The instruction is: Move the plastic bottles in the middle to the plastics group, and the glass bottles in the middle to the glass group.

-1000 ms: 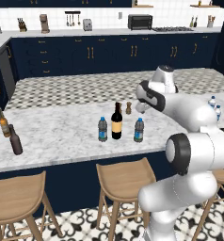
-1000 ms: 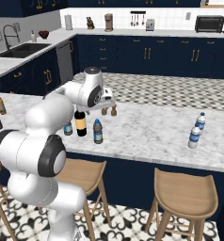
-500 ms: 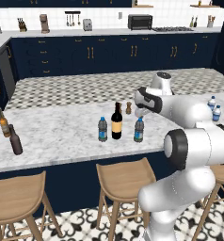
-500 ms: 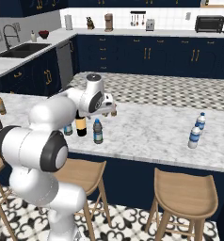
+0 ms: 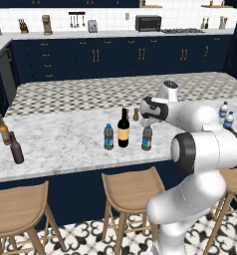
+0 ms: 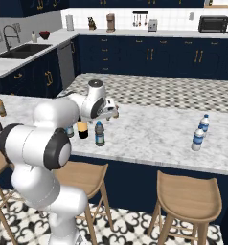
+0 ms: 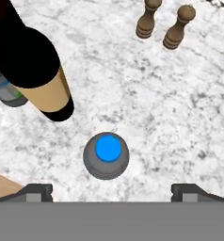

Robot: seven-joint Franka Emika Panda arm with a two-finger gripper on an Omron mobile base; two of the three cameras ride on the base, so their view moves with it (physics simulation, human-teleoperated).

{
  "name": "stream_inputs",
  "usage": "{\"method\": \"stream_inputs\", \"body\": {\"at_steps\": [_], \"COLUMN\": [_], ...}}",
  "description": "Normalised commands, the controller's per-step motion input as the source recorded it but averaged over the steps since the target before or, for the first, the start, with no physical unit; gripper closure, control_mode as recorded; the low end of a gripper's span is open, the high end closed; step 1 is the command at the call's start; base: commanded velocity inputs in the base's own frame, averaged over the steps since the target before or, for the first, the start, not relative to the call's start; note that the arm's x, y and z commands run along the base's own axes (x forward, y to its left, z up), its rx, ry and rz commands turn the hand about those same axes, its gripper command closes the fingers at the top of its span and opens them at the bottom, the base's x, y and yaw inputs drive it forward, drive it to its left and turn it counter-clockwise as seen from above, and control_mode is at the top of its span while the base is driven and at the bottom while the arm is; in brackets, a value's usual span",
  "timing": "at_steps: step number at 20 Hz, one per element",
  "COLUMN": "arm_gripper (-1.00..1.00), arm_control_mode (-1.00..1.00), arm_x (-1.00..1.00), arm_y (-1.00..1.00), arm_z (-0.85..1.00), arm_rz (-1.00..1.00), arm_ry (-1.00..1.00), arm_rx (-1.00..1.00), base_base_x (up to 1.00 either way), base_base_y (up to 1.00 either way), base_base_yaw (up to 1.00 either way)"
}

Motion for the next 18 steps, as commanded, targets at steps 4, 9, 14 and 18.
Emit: {"method": "stream_inputs", "body": {"at_steps": [4,9,14,18], "arm_gripper": [-1.00,-1.00,-1.00,-1.00], "arm_control_mode": [-1.00,-1.00,-1.00,-1.00], "arm_x": [0.23,0.13,0.15,0.11], "arm_y": [0.04,0.00,0.01,0.00], "arm_z": [-0.09,-0.24,-0.33,-0.30], "arm_rz": [0.06,0.05,0.06,0.06], "arm_ry": [0.00,0.00,0.00,0.00], "arm_rx": [0.00,0.00,0.00,0.00], "base_base_x": [0.00,0.00,0.00,0.00], "base_base_y": [0.00,0.00,0.00,0.00], "base_base_yaw": [0.00,0.00,0.00,0.00]}}
